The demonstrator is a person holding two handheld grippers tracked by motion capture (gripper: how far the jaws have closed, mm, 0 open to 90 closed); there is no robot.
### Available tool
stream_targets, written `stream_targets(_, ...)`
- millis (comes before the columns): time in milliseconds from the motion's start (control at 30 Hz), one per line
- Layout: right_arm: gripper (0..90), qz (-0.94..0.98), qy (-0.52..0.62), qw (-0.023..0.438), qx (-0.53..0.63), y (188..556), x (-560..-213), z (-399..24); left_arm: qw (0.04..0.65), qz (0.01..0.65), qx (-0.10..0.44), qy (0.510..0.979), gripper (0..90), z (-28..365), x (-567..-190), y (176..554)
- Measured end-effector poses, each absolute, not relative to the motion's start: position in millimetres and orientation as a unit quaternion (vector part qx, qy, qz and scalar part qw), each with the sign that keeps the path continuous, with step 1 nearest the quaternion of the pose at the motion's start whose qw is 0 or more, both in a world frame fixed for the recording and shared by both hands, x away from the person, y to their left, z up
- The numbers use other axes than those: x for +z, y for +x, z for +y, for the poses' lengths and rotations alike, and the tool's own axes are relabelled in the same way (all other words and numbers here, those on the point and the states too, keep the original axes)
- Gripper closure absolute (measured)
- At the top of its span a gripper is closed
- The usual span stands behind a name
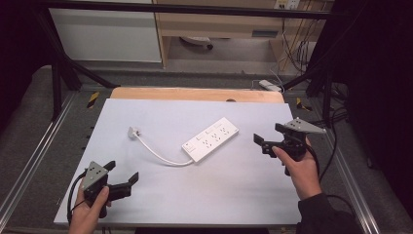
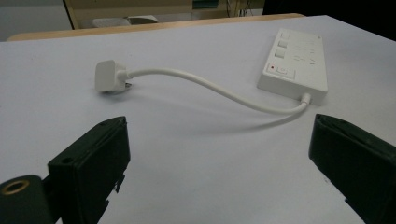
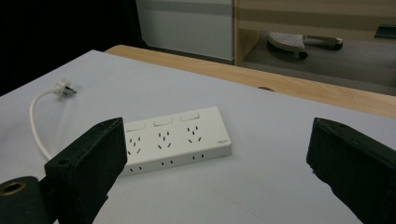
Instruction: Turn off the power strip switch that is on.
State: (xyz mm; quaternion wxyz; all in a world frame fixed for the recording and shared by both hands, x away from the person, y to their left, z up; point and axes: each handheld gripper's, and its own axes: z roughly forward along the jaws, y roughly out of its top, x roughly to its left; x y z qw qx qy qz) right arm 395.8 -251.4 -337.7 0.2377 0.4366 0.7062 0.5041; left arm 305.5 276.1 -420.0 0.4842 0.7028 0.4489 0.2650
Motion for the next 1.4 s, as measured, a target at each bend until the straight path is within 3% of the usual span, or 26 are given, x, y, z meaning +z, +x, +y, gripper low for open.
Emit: stream_targets(1400,8.7,0.728,0.423,0.230,0.488,467.3,-304.6,-206.7,0.489,0.450,0.265,0.699,5.2,275.7,-418.1,306.1)
